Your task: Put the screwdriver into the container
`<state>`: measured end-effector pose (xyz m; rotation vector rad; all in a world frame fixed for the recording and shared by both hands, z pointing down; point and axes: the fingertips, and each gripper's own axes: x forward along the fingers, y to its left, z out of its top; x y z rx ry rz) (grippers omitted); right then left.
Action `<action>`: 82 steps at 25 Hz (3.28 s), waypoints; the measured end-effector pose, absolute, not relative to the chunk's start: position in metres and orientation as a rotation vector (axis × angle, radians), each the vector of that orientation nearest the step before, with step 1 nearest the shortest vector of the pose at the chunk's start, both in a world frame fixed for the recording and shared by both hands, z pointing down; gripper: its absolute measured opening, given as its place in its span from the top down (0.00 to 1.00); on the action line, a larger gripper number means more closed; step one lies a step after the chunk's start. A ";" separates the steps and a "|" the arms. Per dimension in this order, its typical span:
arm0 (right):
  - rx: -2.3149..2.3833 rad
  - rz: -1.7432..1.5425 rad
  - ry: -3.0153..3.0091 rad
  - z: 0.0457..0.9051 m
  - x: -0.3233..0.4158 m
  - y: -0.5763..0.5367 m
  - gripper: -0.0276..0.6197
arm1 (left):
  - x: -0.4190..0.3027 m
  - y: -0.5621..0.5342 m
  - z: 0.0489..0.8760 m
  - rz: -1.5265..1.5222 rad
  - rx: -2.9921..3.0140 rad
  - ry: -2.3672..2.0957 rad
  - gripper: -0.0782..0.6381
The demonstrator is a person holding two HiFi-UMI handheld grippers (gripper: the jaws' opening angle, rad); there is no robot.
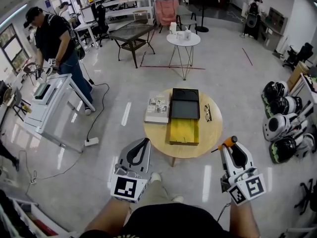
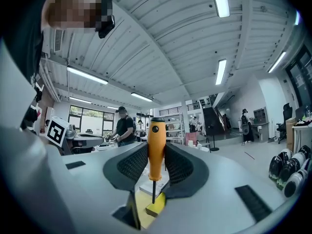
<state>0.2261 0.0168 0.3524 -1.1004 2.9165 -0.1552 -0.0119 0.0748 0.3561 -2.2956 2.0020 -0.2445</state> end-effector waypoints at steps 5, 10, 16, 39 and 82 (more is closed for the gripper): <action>-1.149 -0.137 2.900 0.349 0.230 0.004 0.77 | -0.005 0.050 0.349 -0.217 -2.322 1.929 0.87; -1.199 -0.141 2.887 0.349 0.228 -0.014 0.77 | -0.003 0.023 0.341 -0.192 -2.365 1.882 0.87; -1.225 -0.154 2.873 0.352 0.212 -0.041 0.77 | -0.022 -0.008 0.347 -0.222 -2.391 1.872 0.87; -1.254 -0.205 2.876 0.365 0.166 -0.122 0.77 | -0.071 -0.095 0.362 -0.282 -2.406 1.864 0.87; -1.451 -0.201 2.851 0.372 0.067 -0.222 0.77 | -0.159 -0.234 0.375 -0.175 -2.568 1.697 0.87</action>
